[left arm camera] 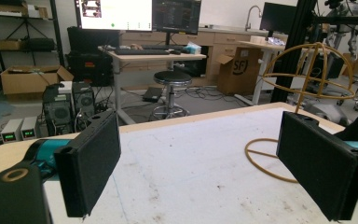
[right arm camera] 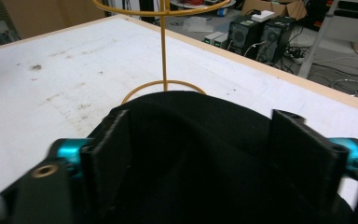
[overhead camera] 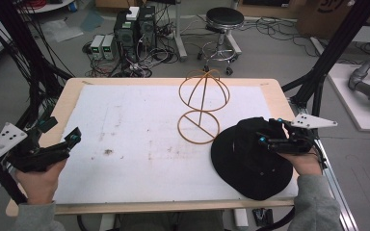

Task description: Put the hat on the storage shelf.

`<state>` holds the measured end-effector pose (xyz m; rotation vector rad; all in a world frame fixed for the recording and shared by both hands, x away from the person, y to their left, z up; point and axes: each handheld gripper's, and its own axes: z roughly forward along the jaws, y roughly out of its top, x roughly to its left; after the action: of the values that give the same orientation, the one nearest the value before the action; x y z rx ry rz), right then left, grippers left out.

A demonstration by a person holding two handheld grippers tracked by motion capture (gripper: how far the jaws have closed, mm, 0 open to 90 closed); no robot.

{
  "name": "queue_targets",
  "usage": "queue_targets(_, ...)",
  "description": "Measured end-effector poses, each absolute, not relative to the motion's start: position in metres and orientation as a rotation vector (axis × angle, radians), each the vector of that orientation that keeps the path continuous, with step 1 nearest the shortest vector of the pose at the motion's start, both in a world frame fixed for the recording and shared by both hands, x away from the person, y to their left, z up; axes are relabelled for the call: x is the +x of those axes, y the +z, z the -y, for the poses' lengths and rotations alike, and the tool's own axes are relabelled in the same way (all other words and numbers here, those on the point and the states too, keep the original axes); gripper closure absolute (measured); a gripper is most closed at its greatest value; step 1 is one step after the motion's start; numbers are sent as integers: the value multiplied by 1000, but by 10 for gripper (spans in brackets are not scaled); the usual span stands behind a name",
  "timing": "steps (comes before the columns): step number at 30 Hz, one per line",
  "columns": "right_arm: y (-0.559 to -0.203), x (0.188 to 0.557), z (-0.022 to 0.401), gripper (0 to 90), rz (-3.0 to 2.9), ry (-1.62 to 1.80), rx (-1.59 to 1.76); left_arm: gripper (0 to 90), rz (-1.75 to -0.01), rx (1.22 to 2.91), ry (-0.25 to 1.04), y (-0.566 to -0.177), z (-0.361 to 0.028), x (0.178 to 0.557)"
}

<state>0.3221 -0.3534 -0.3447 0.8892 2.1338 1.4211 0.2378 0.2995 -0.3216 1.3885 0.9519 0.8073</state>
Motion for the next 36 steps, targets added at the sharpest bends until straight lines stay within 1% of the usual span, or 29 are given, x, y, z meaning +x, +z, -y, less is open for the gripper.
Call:
queue_targets(1,-345,322,353,293,-2135,1416,890,141,-952,1388,808,-322,-300,238)
queue_targets(3,-344,320,354,390,-2137,1413,875,141,-954,1388,809,-322,-300,238)
queue_targets(4,-344,318,355,505,-2132,1409,864,141,-954,1389,808,-322,-300,238)
queue_targets(5,-344,318,356,560,-2130,1406,858,140,-954,1389,806,-322,-299,238)
queue_targets(9,-345,315,360,724,-2126,1418,854,140,-953,1389,806,-322,-299,238)
queue_targets(11,-345,315,360,792,-2120,1405,848,140,-953,1391,806,-322,-299,238)
queue_targets(13,-345,314,360,839,-2120,1397,840,141,-956,1389,807,-322,-299,238)
queue_targets(17,-344,314,359,874,-2116,1392,835,141,-960,1381,808,-322,-300,237)
queue_targets(24,-338,313,357,888,-2119,1404,839,141,-978,1375,807,-322,-302,238)
queue_targets(36,-297,306,353,895,-2126,1415,791,141,-970,1377,799,-322,-301,238)
